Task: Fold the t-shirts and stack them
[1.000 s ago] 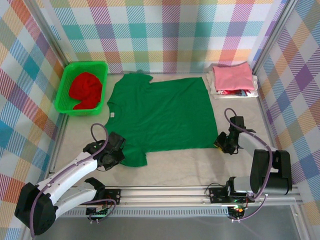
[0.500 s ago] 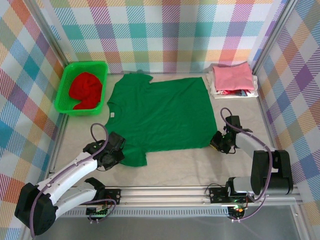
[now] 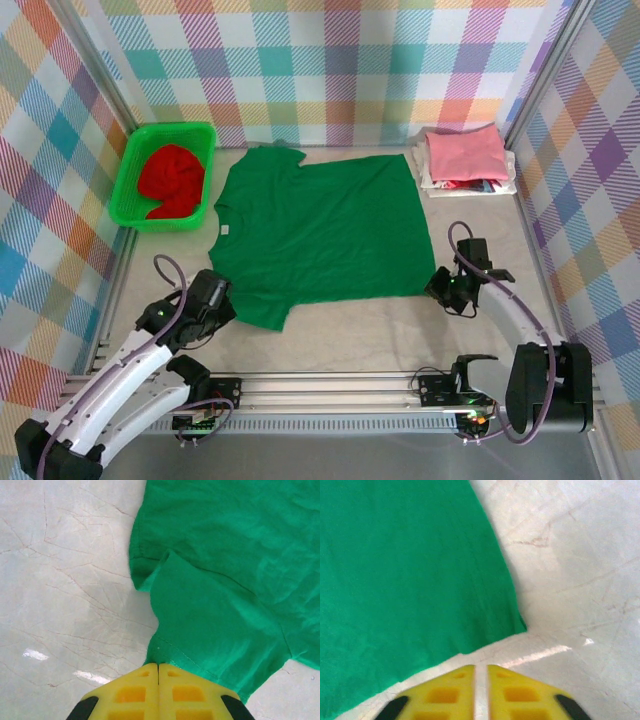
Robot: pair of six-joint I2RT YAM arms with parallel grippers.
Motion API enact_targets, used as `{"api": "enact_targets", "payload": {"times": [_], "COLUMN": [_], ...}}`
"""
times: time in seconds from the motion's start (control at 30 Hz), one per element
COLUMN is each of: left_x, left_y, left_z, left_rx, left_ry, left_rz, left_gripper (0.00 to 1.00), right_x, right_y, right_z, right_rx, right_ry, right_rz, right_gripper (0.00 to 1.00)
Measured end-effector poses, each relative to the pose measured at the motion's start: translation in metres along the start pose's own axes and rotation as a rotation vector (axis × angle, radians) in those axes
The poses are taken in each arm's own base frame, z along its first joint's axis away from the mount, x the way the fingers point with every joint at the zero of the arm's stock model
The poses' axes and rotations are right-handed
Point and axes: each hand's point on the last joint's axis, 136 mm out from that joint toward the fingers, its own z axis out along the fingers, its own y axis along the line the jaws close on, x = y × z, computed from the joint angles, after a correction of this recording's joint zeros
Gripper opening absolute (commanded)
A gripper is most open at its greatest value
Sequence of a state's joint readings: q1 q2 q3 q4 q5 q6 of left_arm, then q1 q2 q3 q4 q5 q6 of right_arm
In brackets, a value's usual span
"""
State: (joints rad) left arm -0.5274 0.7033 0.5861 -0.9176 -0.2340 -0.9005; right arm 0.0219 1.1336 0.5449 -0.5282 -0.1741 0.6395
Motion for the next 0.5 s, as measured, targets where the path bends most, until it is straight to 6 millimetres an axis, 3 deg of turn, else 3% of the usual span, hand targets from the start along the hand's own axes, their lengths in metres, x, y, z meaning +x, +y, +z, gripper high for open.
{"api": "enact_targets", "payload": {"times": [0.27, 0.5], "left_x": [0.002, 0.004], "left_y": [0.001, 0.004], "left_z": [0.005, 0.006], "left_rx": [-0.026, -0.022], "left_ry": [0.016, 0.014], "left_rz": [0.012, 0.010], "left_gripper": [0.00, 0.00], "right_x": [0.001, -0.006], "right_y": [-0.006, -0.005], "right_z": [0.010, 0.019], "right_rx": [0.029, 0.029], "right_ry": [0.032, 0.024], "right_rz": [0.017, 0.018], "right_gripper": [0.40, 0.41]}}
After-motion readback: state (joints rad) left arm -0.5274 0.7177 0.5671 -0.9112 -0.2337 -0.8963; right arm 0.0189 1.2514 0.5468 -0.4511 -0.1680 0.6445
